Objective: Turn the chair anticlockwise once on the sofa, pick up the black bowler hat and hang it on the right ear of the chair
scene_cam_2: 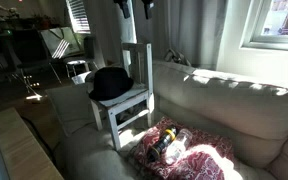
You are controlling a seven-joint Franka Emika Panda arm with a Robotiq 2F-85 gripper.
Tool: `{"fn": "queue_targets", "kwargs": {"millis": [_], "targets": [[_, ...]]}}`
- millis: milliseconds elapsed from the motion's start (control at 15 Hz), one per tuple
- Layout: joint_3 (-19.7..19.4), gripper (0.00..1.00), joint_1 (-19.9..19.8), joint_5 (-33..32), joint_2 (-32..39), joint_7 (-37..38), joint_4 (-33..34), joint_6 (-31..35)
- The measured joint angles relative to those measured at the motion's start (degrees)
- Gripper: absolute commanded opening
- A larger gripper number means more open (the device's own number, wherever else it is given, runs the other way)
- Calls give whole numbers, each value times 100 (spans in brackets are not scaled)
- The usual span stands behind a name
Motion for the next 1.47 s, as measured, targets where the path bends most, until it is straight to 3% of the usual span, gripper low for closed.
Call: {"fn": "queue_targets", "kwargs": {"millis": [400,533,667,1067,1267,1467], "targets": [[13,100,-9,0,0,0,0,0],[180,100,-90,-80,27,460,-9,126],[694,100,-373,-196,167,1302,-16,381],[3106,100,-1977,-598,586,3905,130,383],[3898,100,-2425,-759,661,5151,385,-61],[4446,100,-2577,-859,907,6394,760,-582]]}}
